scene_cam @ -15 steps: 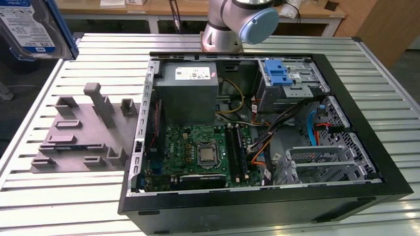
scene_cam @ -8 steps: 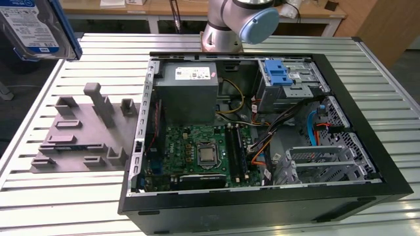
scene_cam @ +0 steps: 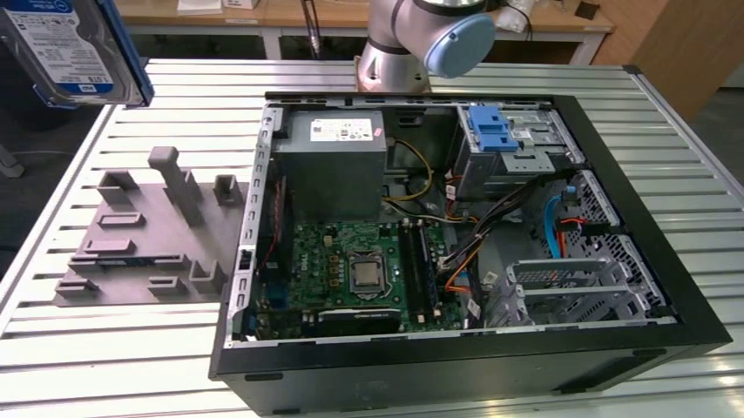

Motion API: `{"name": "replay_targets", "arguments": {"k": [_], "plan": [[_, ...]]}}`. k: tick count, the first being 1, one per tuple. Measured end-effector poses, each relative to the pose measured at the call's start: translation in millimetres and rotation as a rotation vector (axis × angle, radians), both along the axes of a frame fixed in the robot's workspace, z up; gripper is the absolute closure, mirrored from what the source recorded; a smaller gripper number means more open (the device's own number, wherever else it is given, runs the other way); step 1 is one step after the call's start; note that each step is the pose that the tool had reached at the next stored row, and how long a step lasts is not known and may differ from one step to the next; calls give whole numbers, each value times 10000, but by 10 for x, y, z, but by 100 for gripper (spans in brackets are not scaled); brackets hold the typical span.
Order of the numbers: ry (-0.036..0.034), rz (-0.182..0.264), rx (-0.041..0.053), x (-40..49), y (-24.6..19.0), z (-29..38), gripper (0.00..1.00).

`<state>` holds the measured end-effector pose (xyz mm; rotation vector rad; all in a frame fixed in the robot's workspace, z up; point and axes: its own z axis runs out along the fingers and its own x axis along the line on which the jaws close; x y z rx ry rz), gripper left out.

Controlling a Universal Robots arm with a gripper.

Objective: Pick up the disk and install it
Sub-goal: 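Pick up the disk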

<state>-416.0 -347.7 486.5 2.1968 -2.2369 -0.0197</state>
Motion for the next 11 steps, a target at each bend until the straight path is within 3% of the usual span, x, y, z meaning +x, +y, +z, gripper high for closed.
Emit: {"name": "replay_targets", "arguments": {"k": [11], "plan": [[0,0,0,134,0,0,64]]}}
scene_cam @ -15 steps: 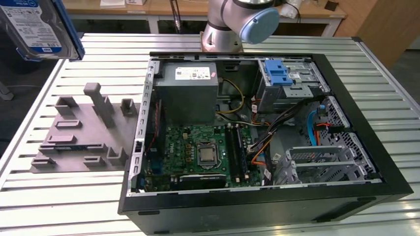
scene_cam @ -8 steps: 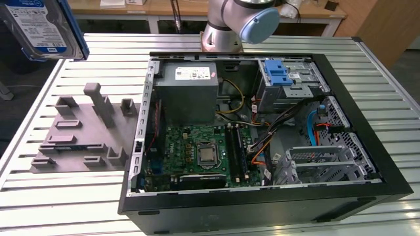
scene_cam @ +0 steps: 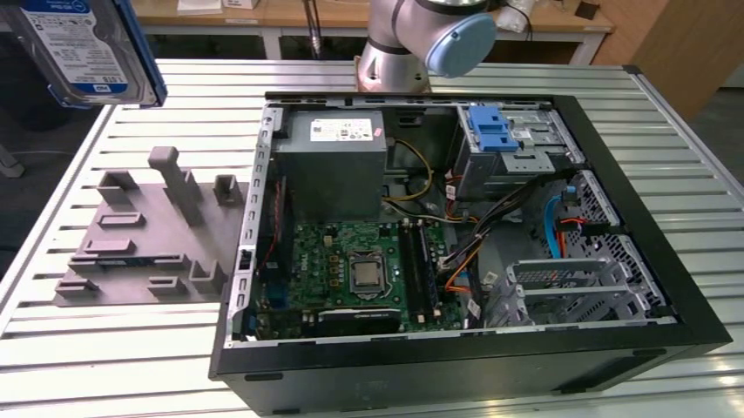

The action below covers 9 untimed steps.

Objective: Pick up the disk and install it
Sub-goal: 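Pick up the disk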

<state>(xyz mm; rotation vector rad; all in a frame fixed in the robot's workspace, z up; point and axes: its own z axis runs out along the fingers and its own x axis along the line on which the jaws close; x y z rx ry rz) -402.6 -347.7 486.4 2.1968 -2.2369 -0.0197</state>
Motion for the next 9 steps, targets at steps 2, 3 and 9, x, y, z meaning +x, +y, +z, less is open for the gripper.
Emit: {"name": "replay_targets", "arguments": {"k": [2,3,9], "plan": [[-1,0,1,32,0,0,64],[-1,0,0,47,0,0,64],[0,0,0,129,0,0,64]]}}
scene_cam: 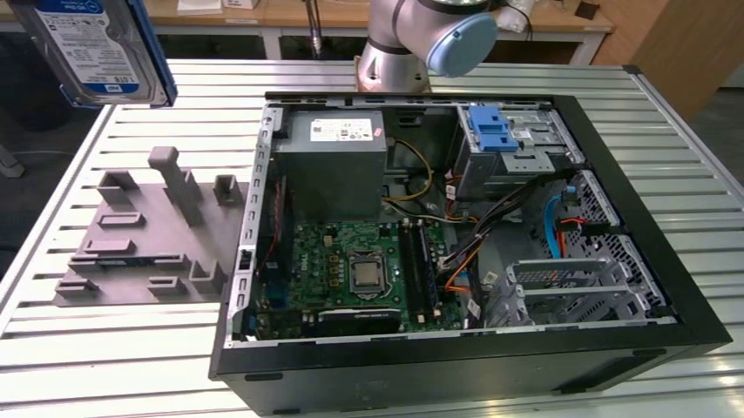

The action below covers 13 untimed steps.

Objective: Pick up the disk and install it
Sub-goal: 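Pick up the disk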

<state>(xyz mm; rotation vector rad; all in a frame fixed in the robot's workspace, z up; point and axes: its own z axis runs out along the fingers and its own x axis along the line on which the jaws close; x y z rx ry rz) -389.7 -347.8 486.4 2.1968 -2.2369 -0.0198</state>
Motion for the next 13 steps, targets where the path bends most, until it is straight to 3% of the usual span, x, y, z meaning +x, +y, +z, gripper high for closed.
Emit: {"name": "replay_targets", "arguments": {"k": [13], "plan": [[1,0,-1,185,0,0,64]]}}
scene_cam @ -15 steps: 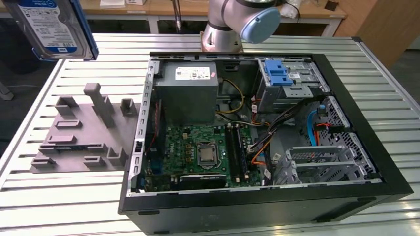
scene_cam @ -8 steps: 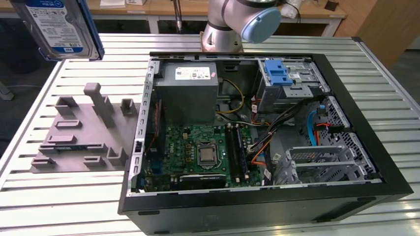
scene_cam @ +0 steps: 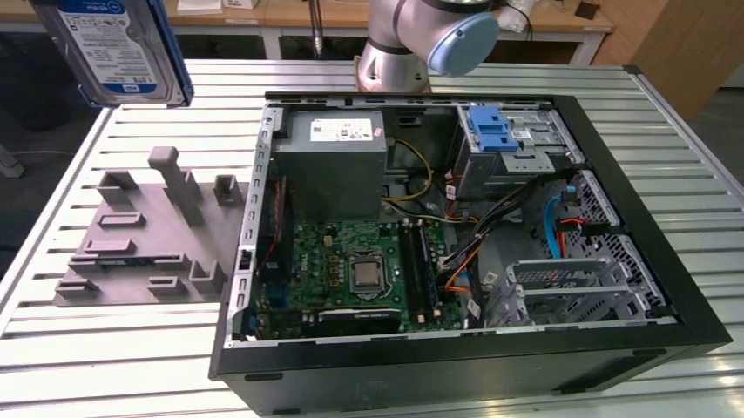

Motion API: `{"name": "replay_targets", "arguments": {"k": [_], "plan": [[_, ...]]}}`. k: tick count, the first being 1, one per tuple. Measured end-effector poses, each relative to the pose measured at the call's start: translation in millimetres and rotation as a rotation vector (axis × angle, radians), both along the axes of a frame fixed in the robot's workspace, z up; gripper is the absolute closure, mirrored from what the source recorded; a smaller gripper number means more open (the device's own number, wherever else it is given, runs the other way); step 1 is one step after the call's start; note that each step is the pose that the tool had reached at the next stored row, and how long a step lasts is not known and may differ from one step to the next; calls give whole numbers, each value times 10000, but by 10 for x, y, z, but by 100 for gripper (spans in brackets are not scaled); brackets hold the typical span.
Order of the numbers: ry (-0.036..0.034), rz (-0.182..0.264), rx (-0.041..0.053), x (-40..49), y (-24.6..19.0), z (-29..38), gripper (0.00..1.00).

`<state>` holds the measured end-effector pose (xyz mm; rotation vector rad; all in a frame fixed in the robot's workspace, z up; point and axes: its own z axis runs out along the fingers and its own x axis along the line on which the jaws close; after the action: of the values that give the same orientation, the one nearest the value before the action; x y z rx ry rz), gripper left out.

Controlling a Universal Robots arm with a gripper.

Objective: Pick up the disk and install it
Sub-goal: 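Pick up the disk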

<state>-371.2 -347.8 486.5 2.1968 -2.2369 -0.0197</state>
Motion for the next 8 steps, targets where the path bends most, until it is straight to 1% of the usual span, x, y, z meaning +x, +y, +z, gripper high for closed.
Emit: {"name": "replay_targets", "arguments": {"k": [8], "plan": [[-1,0,1,90,0,-1,64]]}}
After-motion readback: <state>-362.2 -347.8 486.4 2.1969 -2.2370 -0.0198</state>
